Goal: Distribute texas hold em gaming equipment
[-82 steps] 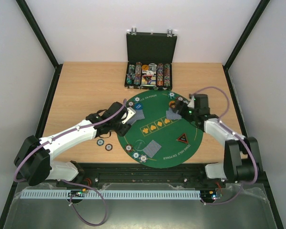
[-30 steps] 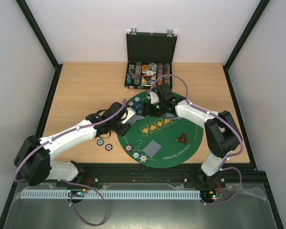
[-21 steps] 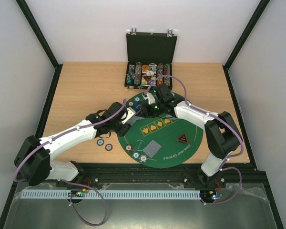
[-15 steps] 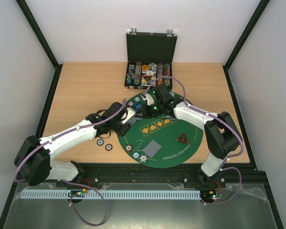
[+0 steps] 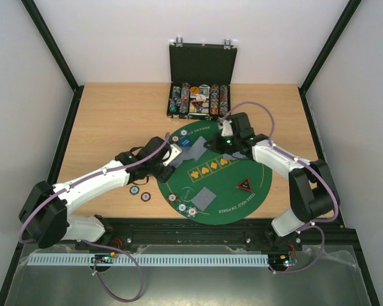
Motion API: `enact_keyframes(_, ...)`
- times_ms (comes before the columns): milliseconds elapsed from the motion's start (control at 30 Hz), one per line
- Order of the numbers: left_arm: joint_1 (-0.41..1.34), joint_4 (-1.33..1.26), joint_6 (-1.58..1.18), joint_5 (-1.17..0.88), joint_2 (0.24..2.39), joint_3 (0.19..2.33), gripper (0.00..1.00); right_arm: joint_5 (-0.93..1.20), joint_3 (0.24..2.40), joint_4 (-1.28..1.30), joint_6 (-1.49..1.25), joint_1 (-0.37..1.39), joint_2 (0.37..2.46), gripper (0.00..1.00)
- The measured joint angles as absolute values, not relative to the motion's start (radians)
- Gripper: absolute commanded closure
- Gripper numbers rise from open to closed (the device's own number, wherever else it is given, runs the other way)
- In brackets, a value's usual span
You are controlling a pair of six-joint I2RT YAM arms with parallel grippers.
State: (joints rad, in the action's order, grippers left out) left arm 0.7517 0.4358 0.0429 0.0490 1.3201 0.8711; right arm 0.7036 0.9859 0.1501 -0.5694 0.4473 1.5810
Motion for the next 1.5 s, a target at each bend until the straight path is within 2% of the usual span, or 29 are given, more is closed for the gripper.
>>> enact_keyframes(133,0.752,0.435,0.043,0.049,1.32,0.871,0.42,0.609,0.934,0.177,-0.56,0.363,1.504,0.98)
enact_keyframes(267,0.751,0.436,0.043,0.049,1.32,0.871,0.42,0.566,0.903,0.221,-0.527,0.36,1.449,0.98)
enact_keyframes(633,0.751,0.435,0.043,0.049,1.32,0.871,0.42,0.764,0.561,0.245,-0.582,0.407,1.266,0.98)
enact_keyframes(1133,0.752,0.435,0.043,0.049,1.32,0.871,0.42,0.827,0.43,0.211,-0.664,0.492,1.229,0.98)
enact_keyframes(1333,0.751,0.435,0.043,0.049,1.32,0.871,0.42,0.788,0.426,0.209,-0.685,0.493,1.236,0.62)
enact_keyframes(1400,0.751,0.435,0.043,0.049,1.32,0.871,0.42,0.762,0.429,0.218,-0.691,0.493,1.234,0.57)
enact_keyframes(1500,0.751,0.435,0.043,0.049,1.32,0.871,0.42,0.699,0.445,0.253,-0.697,0.493,1.216,0.34)
